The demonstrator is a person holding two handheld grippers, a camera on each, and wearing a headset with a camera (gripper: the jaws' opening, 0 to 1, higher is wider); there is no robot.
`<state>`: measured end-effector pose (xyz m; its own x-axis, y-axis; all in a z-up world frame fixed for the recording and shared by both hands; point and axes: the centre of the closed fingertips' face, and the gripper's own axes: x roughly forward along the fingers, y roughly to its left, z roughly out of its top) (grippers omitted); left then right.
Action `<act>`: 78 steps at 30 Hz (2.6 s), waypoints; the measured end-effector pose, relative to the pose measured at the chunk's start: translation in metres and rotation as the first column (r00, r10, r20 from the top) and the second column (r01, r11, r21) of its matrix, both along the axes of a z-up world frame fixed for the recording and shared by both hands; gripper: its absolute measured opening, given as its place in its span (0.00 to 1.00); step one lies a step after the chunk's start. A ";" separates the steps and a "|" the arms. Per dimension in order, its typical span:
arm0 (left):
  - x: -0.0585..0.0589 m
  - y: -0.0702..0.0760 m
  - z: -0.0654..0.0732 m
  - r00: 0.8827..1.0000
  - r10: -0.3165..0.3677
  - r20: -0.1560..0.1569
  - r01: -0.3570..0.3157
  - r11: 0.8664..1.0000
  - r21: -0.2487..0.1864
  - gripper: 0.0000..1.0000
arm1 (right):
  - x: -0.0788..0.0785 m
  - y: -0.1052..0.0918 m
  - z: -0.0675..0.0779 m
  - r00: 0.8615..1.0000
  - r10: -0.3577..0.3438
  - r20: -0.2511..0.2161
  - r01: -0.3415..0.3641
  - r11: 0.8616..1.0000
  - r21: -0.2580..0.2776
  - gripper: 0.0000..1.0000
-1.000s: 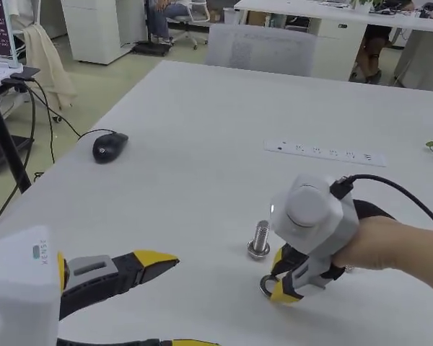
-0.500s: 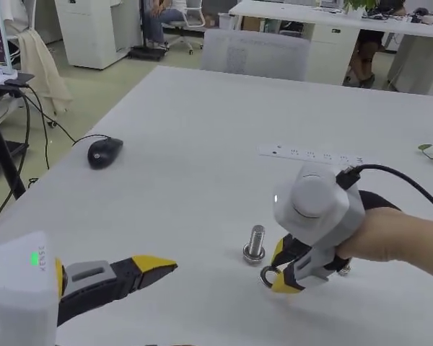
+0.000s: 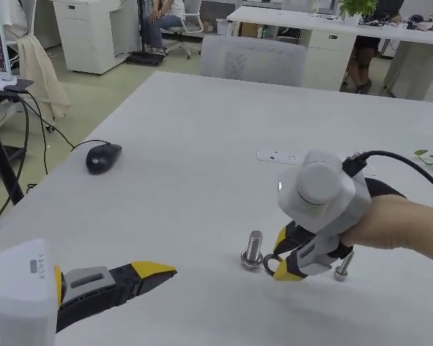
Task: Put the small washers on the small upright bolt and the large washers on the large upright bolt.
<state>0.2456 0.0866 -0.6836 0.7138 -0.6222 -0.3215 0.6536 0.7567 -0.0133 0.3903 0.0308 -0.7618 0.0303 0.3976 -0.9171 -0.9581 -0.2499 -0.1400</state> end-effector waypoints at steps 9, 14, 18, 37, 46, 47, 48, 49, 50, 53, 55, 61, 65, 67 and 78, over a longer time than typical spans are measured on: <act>0.000 -0.001 0.001 1.000 -0.001 0.001 0.001 1.000 0.000 0.56 | 0.009 0.005 0.011 1.000 -0.003 0.022 0.002 1.000 0.012 0.22; -0.001 -0.001 0.001 1.000 0.000 -0.001 0.000 1.000 0.001 0.56 | 0.016 0.012 0.019 0.999 0.000 0.038 -0.001 1.000 0.027 0.22; 0.000 0.000 0.000 1.000 0.004 -0.002 -0.004 1.000 -0.002 0.56 | 0.020 0.019 0.023 0.999 0.005 0.048 -0.006 0.999 0.031 0.22; 0.002 0.008 -0.004 1.000 0.017 -0.005 -0.017 1.000 -0.007 0.56 | 0.025 0.034 0.021 0.998 0.046 0.051 -0.046 0.999 -0.001 0.22; 0.004 0.009 -0.004 1.000 0.015 -0.007 -0.016 1.000 -0.010 0.56 | 0.023 0.038 0.017 0.997 0.062 0.042 -0.061 0.998 -0.019 0.22; 0.004 0.009 -0.004 1.000 0.016 -0.008 -0.016 1.000 -0.010 0.56 | 0.024 0.038 0.016 0.997 0.063 0.042 -0.062 0.998 -0.018 0.22; 0.004 0.009 -0.004 1.000 0.016 -0.008 -0.016 1.000 -0.010 0.56 | 0.024 0.039 0.015 0.997 0.063 0.041 -0.063 0.998 -0.020 0.22; 0.004 0.009 -0.004 1.000 0.017 -0.008 -0.017 1.000 -0.011 0.56 | 0.025 0.039 0.014 0.997 0.065 0.040 -0.064 0.998 -0.023 0.22; 0.004 0.010 -0.005 1.000 0.019 -0.009 -0.019 1.000 -0.011 0.56 | 0.025 0.039 0.013 0.997 0.065 0.038 -0.064 0.998 -0.027 0.22; 0.003 0.010 -0.006 1.000 0.021 -0.011 -0.021 1.000 -0.012 0.56 | 0.027 0.038 0.009 0.997 0.066 0.035 -0.064 0.997 -0.036 0.22; 0.003 0.010 -0.006 1.000 0.022 -0.013 -0.022 1.000 -0.012 0.56 | 0.028 0.037 0.007 0.997 0.068 0.034 -0.067 0.997 -0.041 0.22; 0.003 0.010 -0.007 1.000 0.026 -0.015 -0.026 1.000 -0.012 0.56 | 0.029 0.037 0.002 0.997 0.069 0.033 -0.067 0.996 -0.050 0.22; 0.003 0.012 -0.007 1.000 0.027 -0.012 -0.027 1.000 -0.013 0.56 | 0.029 0.037 -0.003 0.998 0.067 0.022 -0.066 0.996 -0.056 0.22; 0.003 0.011 -0.007 1.000 0.028 -0.012 -0.028 1.000 -0.012 0.56 | 0.030 0.037 -0.005 0.997 0.073 0.027 -0.071 0.996 -0.061 0.22; 0.003 0.010 -0.008 0.999 0.031 -0.016 -0.031 0.999 -0.013 0.56 | 0.032 0.039 -0.018 0.998 0.063 0.008 -0.062 0.996 -0.065 0.22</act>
<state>0.2490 0.0966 -0.6911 0.7274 -0.6044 -0.3248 0.6296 0.7761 -0.0342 0.4222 0.0698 -0.7802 0.0163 0.3390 -0.9406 -0.9389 -0.3182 -0.1309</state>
